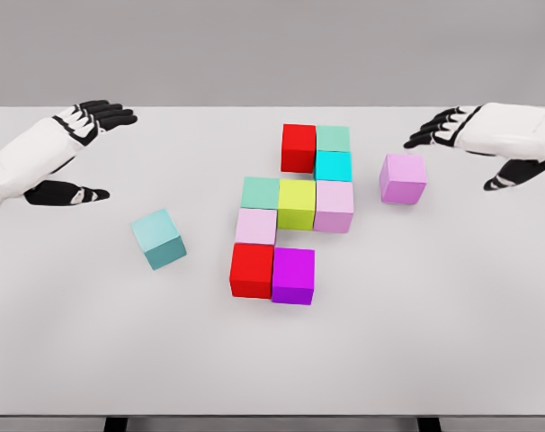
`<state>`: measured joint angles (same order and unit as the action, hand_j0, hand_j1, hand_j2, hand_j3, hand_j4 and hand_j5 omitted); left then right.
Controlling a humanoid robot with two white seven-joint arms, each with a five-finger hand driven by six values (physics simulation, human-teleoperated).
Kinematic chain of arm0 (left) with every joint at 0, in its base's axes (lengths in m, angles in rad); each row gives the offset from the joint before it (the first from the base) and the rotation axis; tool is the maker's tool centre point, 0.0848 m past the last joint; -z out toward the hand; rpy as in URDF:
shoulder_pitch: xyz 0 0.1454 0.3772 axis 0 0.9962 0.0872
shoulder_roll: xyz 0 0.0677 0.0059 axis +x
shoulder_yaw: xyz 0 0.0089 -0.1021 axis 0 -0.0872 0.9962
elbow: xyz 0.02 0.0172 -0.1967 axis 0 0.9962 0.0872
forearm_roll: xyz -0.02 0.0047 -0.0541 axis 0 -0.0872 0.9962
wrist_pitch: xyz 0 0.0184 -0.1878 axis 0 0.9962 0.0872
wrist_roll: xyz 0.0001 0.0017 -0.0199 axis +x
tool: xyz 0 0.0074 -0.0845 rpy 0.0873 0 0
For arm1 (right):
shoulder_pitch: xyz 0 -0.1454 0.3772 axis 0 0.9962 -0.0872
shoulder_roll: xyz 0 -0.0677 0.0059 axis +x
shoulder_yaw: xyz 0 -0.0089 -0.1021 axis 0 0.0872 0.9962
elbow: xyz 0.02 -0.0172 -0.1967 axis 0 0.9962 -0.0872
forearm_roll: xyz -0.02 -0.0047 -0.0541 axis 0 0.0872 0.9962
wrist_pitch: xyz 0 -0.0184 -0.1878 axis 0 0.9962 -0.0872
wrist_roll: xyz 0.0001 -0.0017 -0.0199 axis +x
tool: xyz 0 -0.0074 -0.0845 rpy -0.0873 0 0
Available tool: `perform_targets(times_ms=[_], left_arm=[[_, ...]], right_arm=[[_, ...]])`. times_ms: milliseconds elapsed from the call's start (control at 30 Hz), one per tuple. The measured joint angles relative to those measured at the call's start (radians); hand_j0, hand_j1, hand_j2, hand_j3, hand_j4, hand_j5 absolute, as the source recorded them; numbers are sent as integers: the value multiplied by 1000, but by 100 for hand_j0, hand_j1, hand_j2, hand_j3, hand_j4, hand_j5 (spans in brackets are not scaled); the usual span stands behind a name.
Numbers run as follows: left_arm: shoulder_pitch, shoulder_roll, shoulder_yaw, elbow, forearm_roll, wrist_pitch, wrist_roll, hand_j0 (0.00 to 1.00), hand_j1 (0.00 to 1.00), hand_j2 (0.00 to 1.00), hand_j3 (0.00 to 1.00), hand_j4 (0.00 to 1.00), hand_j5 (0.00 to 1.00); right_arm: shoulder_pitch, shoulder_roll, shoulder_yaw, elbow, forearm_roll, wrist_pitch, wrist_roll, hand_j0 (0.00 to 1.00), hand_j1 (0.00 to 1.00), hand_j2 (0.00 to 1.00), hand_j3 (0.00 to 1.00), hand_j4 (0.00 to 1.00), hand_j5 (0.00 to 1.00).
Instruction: Assemble the squares on the desktop into the number 2
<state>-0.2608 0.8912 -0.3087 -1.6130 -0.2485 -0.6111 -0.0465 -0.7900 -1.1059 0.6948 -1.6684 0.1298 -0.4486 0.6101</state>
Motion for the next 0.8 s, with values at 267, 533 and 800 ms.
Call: perform_targets(times_ms=[267, 533, 800], left_arm=[[66, 29, 1, 12, 140, 0, 2, 100, 100, 100, 100, 100, 100], [133, 192, -5, -77, 572, 0, -2, 100, 100, 100, 100, 100, 100], [236, 273, -58, -146, 702, 293, -42, 100, 100, 100, 100, 100, 100]], right_arm=[[40, 41, -54, 14, -265, 152, 1, 99, 99, 99, 99, 99, 99], [-6, 256, -59, 228, -446, 404, 1, 100, 100, 100, 100, 100, 100], [28, 288, -55, 282, -462, 436, 1, 100, 100, 100, 100, 100, 100]])
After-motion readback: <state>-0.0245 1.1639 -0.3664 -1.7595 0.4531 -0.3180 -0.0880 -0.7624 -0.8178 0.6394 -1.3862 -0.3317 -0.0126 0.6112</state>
